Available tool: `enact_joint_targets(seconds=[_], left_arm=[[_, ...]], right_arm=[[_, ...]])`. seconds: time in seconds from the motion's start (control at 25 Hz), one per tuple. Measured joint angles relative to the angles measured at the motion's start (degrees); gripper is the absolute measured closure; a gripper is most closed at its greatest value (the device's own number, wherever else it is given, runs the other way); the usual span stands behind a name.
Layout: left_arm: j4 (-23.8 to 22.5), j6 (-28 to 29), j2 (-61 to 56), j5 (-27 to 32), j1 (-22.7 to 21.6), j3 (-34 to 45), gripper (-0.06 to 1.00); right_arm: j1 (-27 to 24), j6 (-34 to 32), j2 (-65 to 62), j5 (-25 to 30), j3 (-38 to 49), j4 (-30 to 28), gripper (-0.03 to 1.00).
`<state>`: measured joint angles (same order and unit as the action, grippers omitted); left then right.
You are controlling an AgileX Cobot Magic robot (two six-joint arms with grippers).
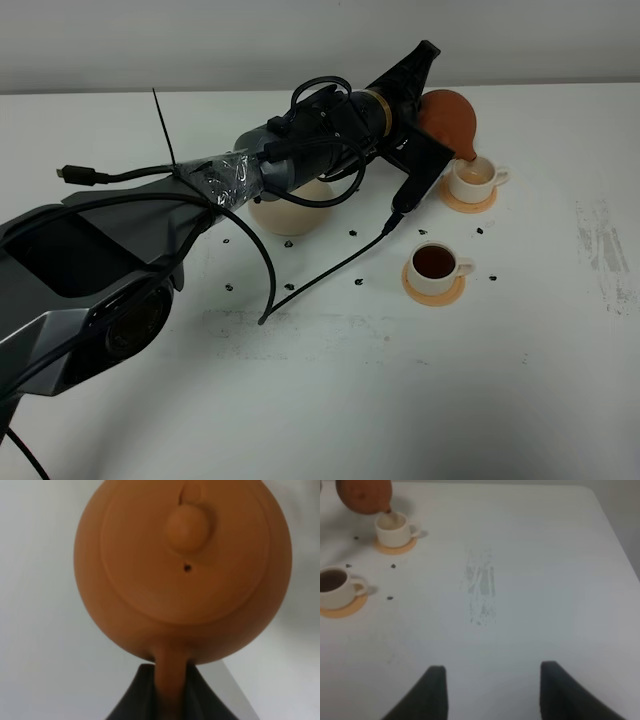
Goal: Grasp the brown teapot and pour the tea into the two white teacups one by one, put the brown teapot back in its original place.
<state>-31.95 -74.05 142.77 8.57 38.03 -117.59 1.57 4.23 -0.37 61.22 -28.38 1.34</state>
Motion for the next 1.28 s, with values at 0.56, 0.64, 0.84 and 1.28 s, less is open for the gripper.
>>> enact_joint_targets(seconds=[0.56, 0.64, 0.84, 1.28], left_arm=[[-5.96, 0.00, 0.26, -3.52, 0.17, 0.00, 0.83], [-6.89, 0.00, 0.26, -4.09, 0.17, 0.00, 0.83], [-8.69, 0.00, 0.26, -4.64, 0.17, 0.00, 0.83], [-9.27, -2.44, 0.26, -6.21, 0.17, 0.00, 0.83]], right_arm=[[0.00, 0.00, 0.00, 0.00, 0.00, 0.00, 0.53], [0.00, 0.00, 0.00, 0.00, 0.00, 0.00, 0.53], [0.00, 0.00, 0.00, 0.00, 0.00, 0.00, 0.53], [0.00, 0.00, 0.00, 0.00, 0.00, 0.00, 0.53]])
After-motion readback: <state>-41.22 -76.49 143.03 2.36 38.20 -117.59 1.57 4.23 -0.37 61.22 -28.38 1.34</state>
